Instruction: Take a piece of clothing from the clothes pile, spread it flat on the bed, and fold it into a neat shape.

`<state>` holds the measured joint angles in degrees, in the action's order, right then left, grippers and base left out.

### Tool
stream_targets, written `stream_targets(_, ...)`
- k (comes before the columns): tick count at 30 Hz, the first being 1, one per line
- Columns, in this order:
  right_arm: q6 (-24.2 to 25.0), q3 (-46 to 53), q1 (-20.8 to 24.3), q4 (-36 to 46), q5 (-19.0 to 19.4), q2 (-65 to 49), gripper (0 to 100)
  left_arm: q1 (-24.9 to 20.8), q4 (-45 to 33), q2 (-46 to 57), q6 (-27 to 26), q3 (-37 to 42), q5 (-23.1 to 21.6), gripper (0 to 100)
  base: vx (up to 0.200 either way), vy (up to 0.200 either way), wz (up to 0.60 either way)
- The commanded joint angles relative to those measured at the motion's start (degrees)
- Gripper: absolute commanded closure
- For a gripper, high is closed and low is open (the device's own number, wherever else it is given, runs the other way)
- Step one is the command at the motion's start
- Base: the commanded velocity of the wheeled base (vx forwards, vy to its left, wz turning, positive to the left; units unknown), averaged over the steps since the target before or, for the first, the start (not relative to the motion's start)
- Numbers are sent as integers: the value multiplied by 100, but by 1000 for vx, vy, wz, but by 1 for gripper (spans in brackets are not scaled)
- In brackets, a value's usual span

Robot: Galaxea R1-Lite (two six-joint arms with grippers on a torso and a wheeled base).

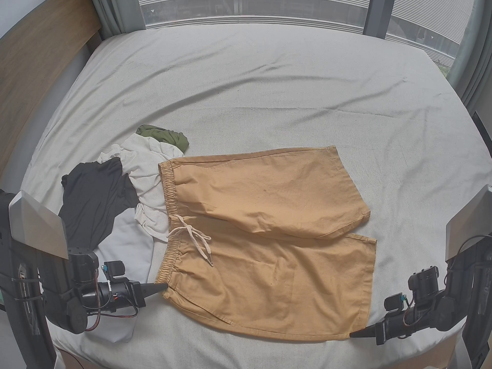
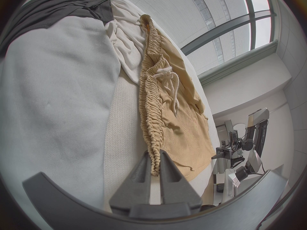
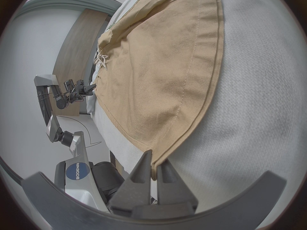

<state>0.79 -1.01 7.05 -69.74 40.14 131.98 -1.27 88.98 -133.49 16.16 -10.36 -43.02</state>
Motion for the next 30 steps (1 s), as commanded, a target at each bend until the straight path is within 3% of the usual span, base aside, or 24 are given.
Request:
stream_targets(1,0,101,-37,66,2,-190,100,13,5,51,1,131,-22,100,0,0,0)
stream_targets(12,-62,101,25,1191,-7,-1104,100,39,-12,323,-26,852,-295,100,0,0,0)
stream_targets(22,-88,101,16,1349,-7,-1121,100,92,-144,279,-316,1019,-303,100,0,0,0)
stream_targets(30,-255,101,16,1885,-7,-1429,100,215,-1251,323,-1221,1019,-303,100,0,0,0)
